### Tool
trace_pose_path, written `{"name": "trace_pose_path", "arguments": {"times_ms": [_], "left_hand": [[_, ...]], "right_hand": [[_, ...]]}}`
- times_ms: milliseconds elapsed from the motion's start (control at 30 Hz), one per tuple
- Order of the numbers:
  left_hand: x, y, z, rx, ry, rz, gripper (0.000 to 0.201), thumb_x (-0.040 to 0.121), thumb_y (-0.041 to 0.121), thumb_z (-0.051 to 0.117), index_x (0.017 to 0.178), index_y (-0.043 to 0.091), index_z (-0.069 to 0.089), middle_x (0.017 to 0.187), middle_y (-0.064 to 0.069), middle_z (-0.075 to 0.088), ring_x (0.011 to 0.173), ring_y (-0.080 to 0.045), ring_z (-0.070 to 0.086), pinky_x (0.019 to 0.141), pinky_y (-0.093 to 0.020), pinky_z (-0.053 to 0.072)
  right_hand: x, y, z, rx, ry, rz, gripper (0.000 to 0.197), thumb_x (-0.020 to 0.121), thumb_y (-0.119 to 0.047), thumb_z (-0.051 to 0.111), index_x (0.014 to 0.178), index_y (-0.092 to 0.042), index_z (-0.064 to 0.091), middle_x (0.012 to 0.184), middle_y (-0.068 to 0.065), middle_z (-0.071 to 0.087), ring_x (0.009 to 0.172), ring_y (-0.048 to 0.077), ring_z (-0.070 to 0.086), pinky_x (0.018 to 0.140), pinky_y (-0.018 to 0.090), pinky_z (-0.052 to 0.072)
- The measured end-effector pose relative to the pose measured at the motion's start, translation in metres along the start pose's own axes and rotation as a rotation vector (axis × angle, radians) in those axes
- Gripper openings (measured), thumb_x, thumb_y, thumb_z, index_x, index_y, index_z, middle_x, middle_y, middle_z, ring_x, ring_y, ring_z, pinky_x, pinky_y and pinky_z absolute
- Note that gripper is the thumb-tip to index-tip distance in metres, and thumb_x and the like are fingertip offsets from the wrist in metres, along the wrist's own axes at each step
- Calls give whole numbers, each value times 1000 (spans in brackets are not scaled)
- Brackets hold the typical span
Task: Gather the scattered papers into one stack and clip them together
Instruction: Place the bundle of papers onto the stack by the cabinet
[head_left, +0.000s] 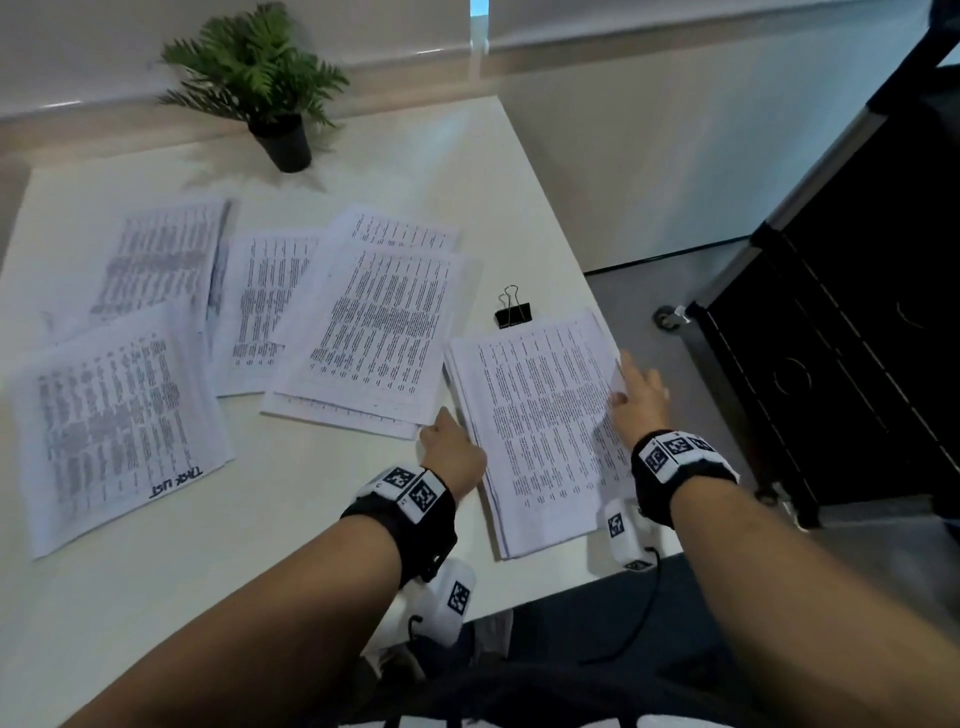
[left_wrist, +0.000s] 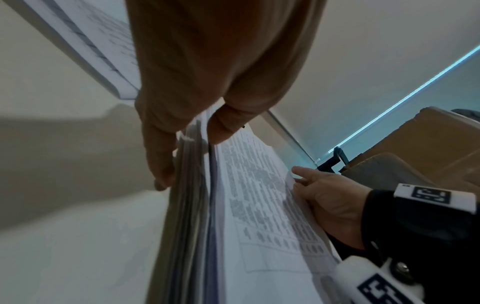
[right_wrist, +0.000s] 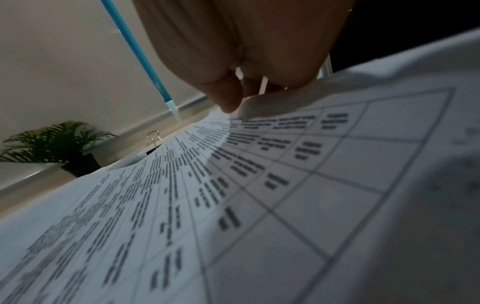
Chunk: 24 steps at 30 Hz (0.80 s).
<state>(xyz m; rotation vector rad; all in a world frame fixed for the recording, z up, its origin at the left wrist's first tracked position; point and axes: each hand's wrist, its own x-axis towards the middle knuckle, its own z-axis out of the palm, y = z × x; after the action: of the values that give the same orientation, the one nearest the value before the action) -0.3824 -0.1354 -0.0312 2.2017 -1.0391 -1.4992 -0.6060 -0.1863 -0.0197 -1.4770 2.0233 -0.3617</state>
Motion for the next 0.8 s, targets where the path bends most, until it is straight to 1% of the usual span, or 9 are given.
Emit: {"name": "trace_pose_path", "arguments": {"times_ms": [100,167,233,333,433,533,600,667,800], "left_hand": [[1,6,8,140,-15,18,67,91,-1,36,151,6,8,149,-19,23,128,-36,42,100,-43,47],[3,11,11,188,-30,4,65,94,0,37,151,4,6,148,-20,24,128,-33,41,94,-34,48],[3,12,8,201,-23,-23,65,95,2,38,151,4,5,149,-20,25,131,-32,39,98,-32,45],[6,10,-10,59,-36,24,61,93,1,39,149,9,19,148,-23,33,130,-41,43,103,-50,46],[13,6,-54,-34,33,78,63,90,0,41,149,11,27,150,-18,36,133,-37,43,106,-49,43],[26,2,-114,-12,181,105,62,90,2,44,149,12,32,153,-15,35,134,-30,43,109,-37,40],[37,-3,-156,49,273,88,59,92,6,48,149,10,33,152,-17,35,131,-30,46,99,-28,39],[50,-10,-193,78,324,43,59,93,9,50,149,9,33,154,-19,32,133,-32,45,103,-31,39],[75,-28,-247,152,338,-21,60,93,14,50,150,9,32,155,-18,31,137,-34,40,110,-36,34]], "right_hand": [[-4,-2,4,68,-94,-27,66,89,12,33,148,-18,28,151,4,27,133,26,38,109,29,29],[-7,-5,4,61,-100,-45,69,82,18,30,143,-13,35,151,3,28,133,25,39,110,31,32],[-8,-10,4,37,-83,-43,63,79,19,32,137,-5,39,148,7,33,127,30,43,106,35,37],[-8,-28,6,-136,2,-85,64,84,7,46,144,-10,34,154,9,24,138,31,28,113,40,29],[-9,-66,18,-142,70,-271,56,86,1,51,140,-11,41,149,10,32,135,30,28,111,38,29],[-13,-120,42,51,-33,-432,43,90,1,49,131,-10,53,140,9,40,130,25,36,108,27,29],[-15,-153,62,125,-118,-495,38,91,-2,50,128,-11,57,136,8,42,129,21,41,107,21,29],[-16,-179,85,148,-196,-496,39,92,-3,50,130,-13,56,139,7,39,129,18,41,105,16,28],[-9,-207,131,83,-327,-385,53,90,-5,53,140,-21,44,155,8,13,139,26,31,114,31,31]]}}
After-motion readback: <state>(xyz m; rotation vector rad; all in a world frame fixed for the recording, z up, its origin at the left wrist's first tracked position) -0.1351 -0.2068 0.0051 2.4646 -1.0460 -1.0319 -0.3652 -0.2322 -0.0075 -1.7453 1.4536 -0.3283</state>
